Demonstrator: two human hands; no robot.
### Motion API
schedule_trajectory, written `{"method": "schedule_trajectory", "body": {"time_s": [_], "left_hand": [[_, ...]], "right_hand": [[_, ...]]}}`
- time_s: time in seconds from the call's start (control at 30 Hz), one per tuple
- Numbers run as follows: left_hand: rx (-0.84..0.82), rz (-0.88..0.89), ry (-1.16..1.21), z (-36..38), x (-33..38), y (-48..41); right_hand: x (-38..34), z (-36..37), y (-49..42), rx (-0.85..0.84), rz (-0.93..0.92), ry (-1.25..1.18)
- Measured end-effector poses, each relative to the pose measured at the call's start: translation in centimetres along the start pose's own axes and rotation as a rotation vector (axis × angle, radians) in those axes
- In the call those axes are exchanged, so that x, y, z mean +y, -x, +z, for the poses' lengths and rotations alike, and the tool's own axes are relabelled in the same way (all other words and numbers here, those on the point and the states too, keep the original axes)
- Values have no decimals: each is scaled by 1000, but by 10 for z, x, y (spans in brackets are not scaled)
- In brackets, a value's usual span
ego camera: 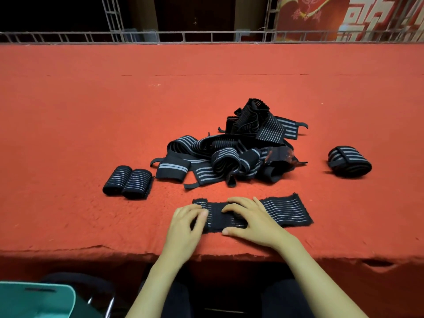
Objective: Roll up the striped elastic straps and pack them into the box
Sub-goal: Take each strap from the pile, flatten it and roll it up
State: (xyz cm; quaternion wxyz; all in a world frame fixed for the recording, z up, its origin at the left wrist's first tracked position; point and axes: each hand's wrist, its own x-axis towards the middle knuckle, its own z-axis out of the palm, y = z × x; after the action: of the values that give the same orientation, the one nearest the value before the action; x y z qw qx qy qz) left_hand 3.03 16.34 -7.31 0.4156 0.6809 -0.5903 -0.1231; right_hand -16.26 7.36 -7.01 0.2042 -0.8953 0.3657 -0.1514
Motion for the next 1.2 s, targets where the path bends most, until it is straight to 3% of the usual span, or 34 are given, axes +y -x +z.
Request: {"method": "schedule_trajectory", "body": {"time_s": [0.17,0.27,0.37,0.57,0.8,1.03,1.2], "left_hand": [[-113,-151,168,-15,-5,-9],[-63,-287,268,-11,-2,-11],[-32,-308,220,-3,-2,-12],[9,-267,114,2,7,-13],[22,-70,86,16,22,-13],[-60,39,41,24,26,-14],[-168,19,77,20,32,-18]], "right_hand": [[9,1,5,57,21,-39],[11,6,5,91,14,-8],[10,9,5,115,9,19],[12,12,8,157,-4,42],[11,13,10,176,7,49],[12,15,9,202,17,45],[13,15,10,201,24,38]]}}
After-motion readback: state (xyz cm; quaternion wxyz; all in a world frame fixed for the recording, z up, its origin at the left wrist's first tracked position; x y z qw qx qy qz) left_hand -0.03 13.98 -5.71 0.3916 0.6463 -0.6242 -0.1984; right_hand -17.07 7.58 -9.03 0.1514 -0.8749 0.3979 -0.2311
